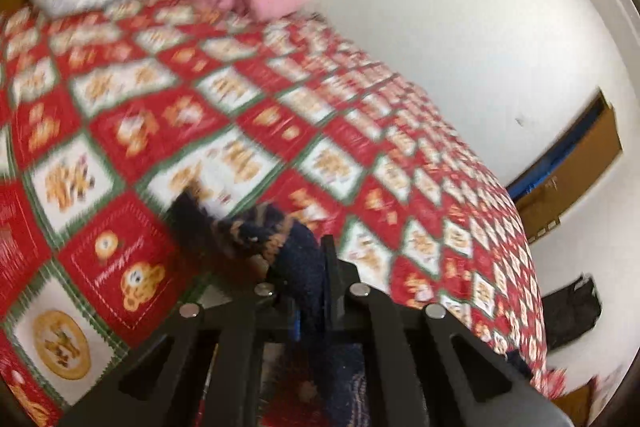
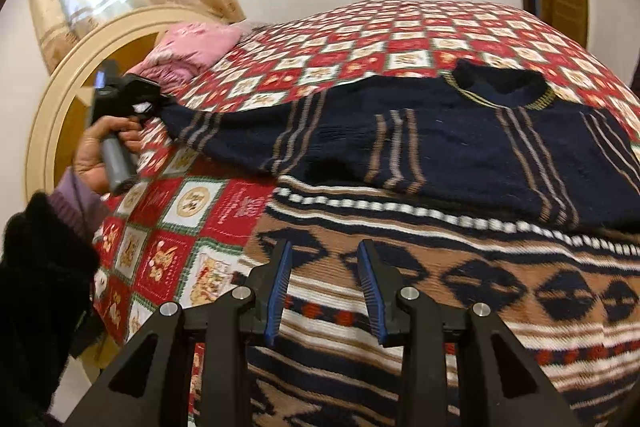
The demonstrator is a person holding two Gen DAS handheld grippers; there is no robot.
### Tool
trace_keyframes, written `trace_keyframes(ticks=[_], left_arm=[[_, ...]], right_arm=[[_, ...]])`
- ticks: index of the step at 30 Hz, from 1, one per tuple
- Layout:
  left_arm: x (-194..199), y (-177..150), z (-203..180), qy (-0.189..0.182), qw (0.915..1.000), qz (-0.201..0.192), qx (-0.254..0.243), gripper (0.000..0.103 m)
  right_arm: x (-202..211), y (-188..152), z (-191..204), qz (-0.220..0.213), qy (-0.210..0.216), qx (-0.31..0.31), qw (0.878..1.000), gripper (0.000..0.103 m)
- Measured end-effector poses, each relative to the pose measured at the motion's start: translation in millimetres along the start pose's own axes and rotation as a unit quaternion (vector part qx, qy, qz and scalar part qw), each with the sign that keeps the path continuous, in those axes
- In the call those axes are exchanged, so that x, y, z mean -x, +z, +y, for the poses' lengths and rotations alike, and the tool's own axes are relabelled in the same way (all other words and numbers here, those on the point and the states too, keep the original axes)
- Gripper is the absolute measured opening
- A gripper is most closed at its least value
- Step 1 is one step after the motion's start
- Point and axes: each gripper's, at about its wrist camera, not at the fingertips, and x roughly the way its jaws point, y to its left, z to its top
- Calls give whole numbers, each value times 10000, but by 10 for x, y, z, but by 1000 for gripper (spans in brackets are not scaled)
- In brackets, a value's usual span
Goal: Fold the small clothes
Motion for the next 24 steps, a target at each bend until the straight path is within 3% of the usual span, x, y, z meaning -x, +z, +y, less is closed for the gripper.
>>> trace_keyframes(ticks=[3,5,7,10,12,15,20,24], left_arm=[[274,-66,-491,-254,9973,-294,-619,7],[459,-198,-922,-444,9905,-505,-1199,7],[673,-434,-1408,-757,9777,-693,-1831,7],[900,-973,-2088,-1336,9519,-706,-2664,7],[946,-1472,-2480,-1810,9341,-417,-3047,7],[865,-2136,-2863,-2166,9121,85,-3479,7],[537,-3133,-3093,-1977,8829,775,-4188,7],[504,-3408,-2997,-1673,8765,1044,-4391,12]], right_arm=[[90,-17,-178,-65,-144,-215,9996,36],[199,-12,-365,-153,-285,-429,9986,36],[323,0,-541,-276,-444,-654,9965,36],[535,3,-837,-473,-685,-1019,9913,36],[669,-14,-1028,-575,-878,-1228,9869,36],[810,-46,-1247,-658,-1087,-1481,9808,36],[986,-175,-1509,-683,-1253,-1741,9743,36],[997,-278,-1611,-618,-1226,-1916,9718,36]])
